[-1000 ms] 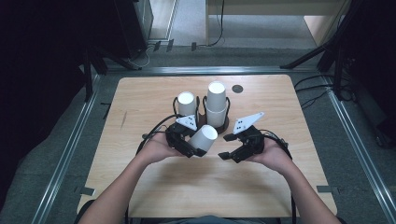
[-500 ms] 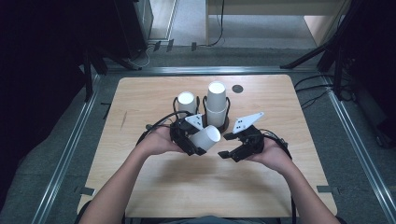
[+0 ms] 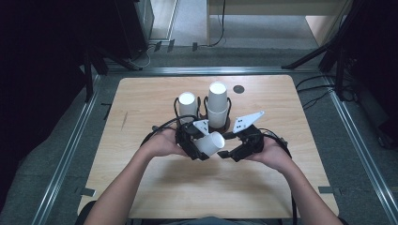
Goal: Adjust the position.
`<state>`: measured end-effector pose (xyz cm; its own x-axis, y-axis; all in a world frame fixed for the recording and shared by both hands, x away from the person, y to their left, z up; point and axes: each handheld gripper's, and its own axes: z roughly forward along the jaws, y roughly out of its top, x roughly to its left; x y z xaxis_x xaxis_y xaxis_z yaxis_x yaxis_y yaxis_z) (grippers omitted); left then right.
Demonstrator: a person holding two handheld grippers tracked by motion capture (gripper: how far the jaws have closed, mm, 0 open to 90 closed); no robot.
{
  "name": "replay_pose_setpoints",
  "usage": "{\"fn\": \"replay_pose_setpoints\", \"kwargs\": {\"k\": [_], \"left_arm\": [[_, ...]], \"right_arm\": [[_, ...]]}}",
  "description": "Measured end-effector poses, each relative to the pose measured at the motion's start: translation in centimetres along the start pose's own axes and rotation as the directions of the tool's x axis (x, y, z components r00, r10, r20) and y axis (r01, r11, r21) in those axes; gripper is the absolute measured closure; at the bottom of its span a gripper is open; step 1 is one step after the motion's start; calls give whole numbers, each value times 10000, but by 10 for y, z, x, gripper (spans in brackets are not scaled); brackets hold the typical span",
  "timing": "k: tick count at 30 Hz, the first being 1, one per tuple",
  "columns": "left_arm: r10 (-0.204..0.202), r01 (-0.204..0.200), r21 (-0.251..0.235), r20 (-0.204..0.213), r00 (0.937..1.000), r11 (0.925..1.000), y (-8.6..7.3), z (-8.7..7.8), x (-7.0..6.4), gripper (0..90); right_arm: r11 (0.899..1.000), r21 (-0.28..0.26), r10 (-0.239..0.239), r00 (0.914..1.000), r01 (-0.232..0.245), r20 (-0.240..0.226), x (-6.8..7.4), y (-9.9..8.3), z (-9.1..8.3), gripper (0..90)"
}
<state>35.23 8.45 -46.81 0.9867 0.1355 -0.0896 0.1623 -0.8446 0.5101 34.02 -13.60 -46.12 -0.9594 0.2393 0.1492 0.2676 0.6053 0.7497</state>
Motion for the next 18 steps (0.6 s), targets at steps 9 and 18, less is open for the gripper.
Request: {"fn": "replay_pose_setpoints", "kwargs": {"k": [9, 18], "left_arm": [[243, -240, -94, 370, 9990, 9997, 4, 8, -9, 278], [172, -154, -311, 568, 9982, 9994, 2, 8, -10, 262]], "right_arm": [[9994, 193, -275, 9983, 286, -512, 4, 7, 10, 252], [9983, 409, -382, 9954, 419, -880, 7, 11, 10, 339]]}}
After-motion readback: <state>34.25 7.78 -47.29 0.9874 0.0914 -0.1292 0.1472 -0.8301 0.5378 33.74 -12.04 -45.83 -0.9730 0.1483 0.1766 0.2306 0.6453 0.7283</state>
